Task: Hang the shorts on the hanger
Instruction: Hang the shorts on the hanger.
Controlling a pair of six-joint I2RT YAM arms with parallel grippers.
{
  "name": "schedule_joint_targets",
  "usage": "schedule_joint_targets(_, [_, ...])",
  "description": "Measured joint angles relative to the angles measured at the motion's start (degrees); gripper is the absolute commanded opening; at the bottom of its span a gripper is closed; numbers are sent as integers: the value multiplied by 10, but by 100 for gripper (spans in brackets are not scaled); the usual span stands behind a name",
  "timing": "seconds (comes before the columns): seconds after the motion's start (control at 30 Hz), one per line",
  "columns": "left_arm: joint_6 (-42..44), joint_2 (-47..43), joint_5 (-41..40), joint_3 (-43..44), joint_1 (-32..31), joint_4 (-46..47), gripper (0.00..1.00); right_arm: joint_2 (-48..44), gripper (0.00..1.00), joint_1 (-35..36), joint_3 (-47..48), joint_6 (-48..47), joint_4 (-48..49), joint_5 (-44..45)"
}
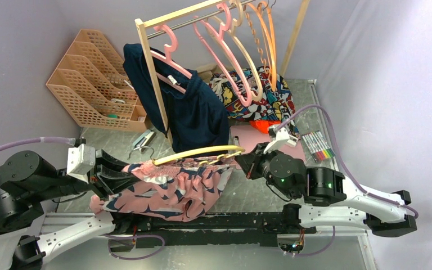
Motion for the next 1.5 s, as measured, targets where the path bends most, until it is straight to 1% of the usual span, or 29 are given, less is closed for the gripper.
schedule_joint_targets(0.43, [-6, -17, -23, 0, 0, -58, 7, -10, 0, 0, 31, 6, -49, 16])
schedule_joint_targets(0.63, [-8, -17, -38, 0, 0, -67, 7, -9, 0, 0, 45, 6, -69, 17])
schedule_joint_targets(0.87, [-8, -10, -53, -4, 0, -87, 7, 4, 0, 2, 99, 3, -119, 27])
schedule_joint_targets(1.1, [-8, -7, -35, -30, 0, -80, 7, 12, 0, 2, 141, -15, -152, 43])
schedule_joint_targets(1.3, [-11, -7, -9, -35, 0, -70, 7, 27, 0, 2, 141, -30, -153, 46])
schedule_joint_targets(1.5, [-14, -3, -7, -36, 0, -68, 7, 35, 0, 2, 146, -52, -150, 43])
